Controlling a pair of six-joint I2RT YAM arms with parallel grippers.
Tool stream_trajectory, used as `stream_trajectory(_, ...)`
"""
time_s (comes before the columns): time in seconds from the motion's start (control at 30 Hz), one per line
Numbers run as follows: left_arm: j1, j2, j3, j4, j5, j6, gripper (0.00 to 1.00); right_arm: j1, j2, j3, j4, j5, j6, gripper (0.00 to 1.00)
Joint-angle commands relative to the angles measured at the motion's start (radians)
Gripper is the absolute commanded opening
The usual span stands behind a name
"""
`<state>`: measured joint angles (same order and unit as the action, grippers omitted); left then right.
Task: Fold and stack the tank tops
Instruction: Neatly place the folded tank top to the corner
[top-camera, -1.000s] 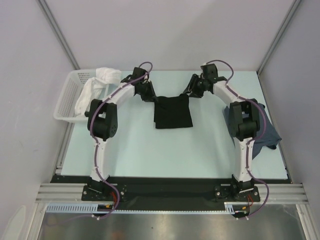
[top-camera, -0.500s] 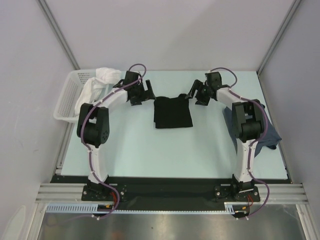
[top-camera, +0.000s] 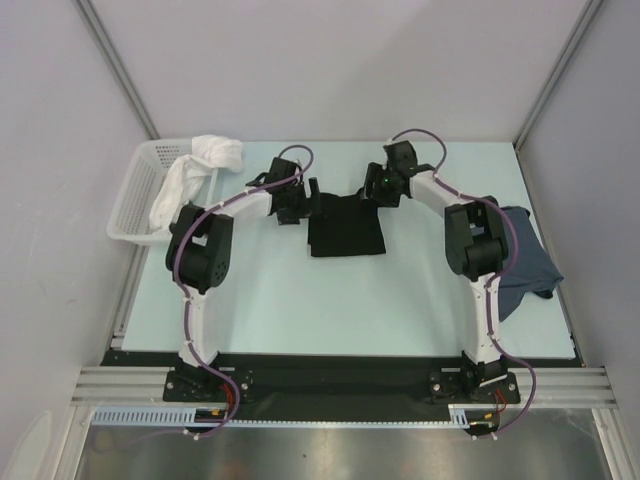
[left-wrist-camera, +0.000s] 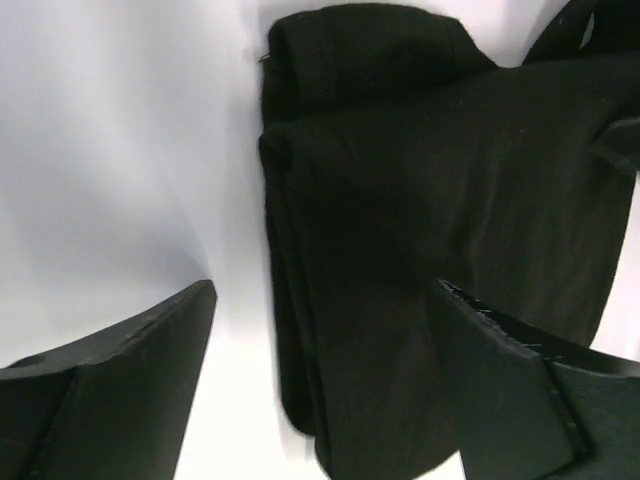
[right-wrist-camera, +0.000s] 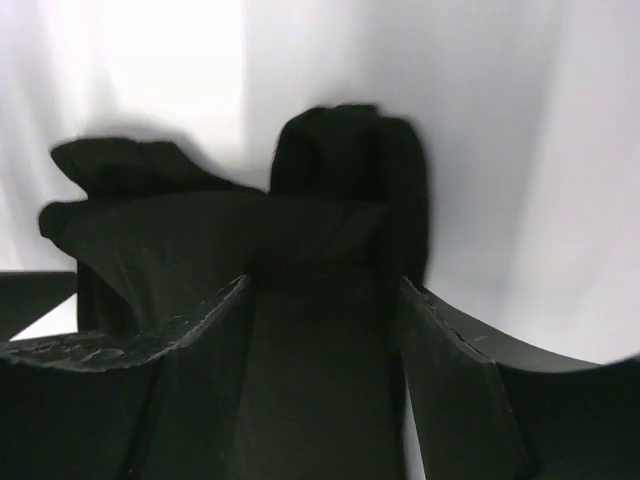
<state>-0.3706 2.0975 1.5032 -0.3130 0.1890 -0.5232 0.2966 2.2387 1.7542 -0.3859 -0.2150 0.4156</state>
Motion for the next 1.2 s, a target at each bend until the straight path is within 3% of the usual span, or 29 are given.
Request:
stream_trajectory(0.0, -0.024, 0.035, 0.072, 0.012, -0.008, -0.006, 0.89, 0.032, 0.041, 0.062, -0.085, 0.089, -0.035, 0.62)
stream_trajectory(0.13, -0.03, 0.067, 0.098, -0.015, -0.039, -0.03, 0.7, 0.027, 0.064, 0.062, -0.079, 0.085, -0.015, 0.56)
stream_trajectory(0.17, -0.03, 0.071, 0.097, -0.017, -0.045, -0.038, 0.61, 0.027, 0.074, 0.062, -0.079, 0.082, -0.012, 0.56)
stream_trajectory(0.23, -0.03, 0.079, 0.089, -0.014, -0.036, -0.06, 0.57, 0.027, 0.084, 0.064, -0.08, 0.078, -0.009, 0.56)
stream_trajectory(0.5, -0.03, 0.045, 0.028, 0.023, -0.03, -0.07, 0.66, 0.015, -0.03, -0.036, -0.018, 0.083, -0.034, 0.7)
stream_trajectory(0.83, -0.031, 0.027, 0.025, 0.015, -0.03, -0.055, 0.65, 0.009, -0.117, -0.047, -0.004, 0.04, -0.078, 0.71)
stream_trajectory(1.0, -0.031, 0.027, 0.026, 0.02, -0.02, -0.049, 0.59, 0.003, -0.156, -0.084, -0.007, 0.084, -0.063, 0.75)
stream_trajectory(1.17, -0.034, 0.027, 0.028, 0.015, -0.023, -0.049, 0.57, -0.008, -0.133, -0.09, -0.042, 0.097, -0.066, 0.66)
